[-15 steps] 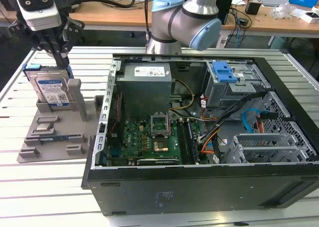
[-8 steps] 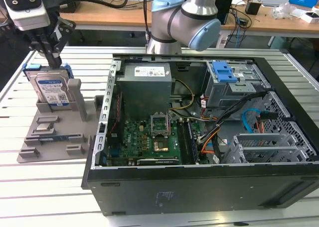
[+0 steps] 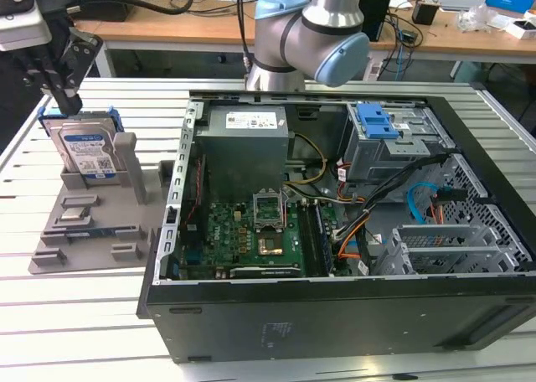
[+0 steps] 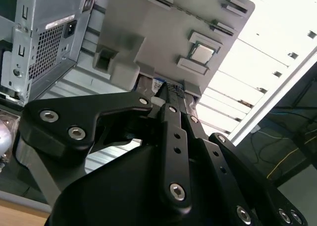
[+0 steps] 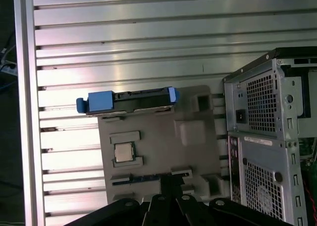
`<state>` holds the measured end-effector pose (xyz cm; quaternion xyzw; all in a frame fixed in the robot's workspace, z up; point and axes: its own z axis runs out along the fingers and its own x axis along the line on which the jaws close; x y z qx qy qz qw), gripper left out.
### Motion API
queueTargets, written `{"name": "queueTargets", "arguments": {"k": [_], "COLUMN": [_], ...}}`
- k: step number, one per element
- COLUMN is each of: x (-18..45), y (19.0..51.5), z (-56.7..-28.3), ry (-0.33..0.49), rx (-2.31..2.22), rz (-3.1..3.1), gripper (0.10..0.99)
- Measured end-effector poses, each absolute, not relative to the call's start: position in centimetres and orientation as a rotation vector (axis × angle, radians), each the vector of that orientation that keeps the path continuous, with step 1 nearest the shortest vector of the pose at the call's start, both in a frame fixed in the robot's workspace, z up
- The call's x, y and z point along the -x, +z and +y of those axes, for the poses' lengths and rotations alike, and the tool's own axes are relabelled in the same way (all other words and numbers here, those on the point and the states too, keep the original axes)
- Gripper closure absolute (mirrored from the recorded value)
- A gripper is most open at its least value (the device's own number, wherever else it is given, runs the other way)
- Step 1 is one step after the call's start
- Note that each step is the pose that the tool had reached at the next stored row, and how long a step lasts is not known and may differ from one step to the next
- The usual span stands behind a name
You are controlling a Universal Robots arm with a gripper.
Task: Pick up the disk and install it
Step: 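Reach for the disk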
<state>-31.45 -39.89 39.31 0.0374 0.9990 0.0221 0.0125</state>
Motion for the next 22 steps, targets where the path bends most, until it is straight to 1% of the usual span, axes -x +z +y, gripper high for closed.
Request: {"name": "queueTargets", "arguments": {"k": [22], "x": [36.0], "y": [39.3], "z": [-39.9], "ry": [0.069], "rx": [-0.117], "rz": [3.114], "gripper": [0.98]}}
